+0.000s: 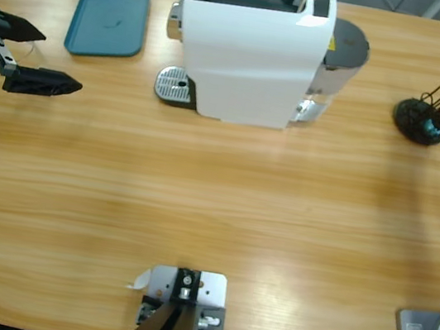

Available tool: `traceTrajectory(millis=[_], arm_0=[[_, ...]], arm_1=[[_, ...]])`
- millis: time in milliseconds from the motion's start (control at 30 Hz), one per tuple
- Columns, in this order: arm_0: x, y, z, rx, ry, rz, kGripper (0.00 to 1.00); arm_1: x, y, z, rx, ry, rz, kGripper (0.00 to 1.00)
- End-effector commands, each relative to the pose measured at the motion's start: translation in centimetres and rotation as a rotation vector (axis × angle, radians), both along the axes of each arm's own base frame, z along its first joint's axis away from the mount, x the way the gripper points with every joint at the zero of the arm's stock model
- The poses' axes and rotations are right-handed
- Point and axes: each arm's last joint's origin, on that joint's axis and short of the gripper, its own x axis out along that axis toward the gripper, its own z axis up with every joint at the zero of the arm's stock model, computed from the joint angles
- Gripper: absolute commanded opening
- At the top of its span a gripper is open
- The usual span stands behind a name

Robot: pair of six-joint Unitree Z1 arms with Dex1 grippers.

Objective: Pour coffee

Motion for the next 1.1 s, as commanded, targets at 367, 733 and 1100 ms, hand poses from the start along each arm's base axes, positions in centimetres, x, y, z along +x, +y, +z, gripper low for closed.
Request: traceTrajectory(millis=[367, 733, 1100], arm_0=[[-0.3, 0.5, -1.0, -0.013, 0.023, 0.018, 1.000], [-0.5, 0.7, -1.2, -0.015, 0.025, 0.022, 1.000], [-0.9, 1.1, -1.6, -0.030, 0.015, 0.025, 1.000]], arm_1=[[-0.8, -0.3, -0.2, -0.012, 0.022, 0.014, 0.000], [-1.2, -0.4, 1.2, -0.015, -0.054, 0.016, 0.000], [-2.8, -0.7, 6.6, -0.033, -0.140, 0.009, 0.000]])
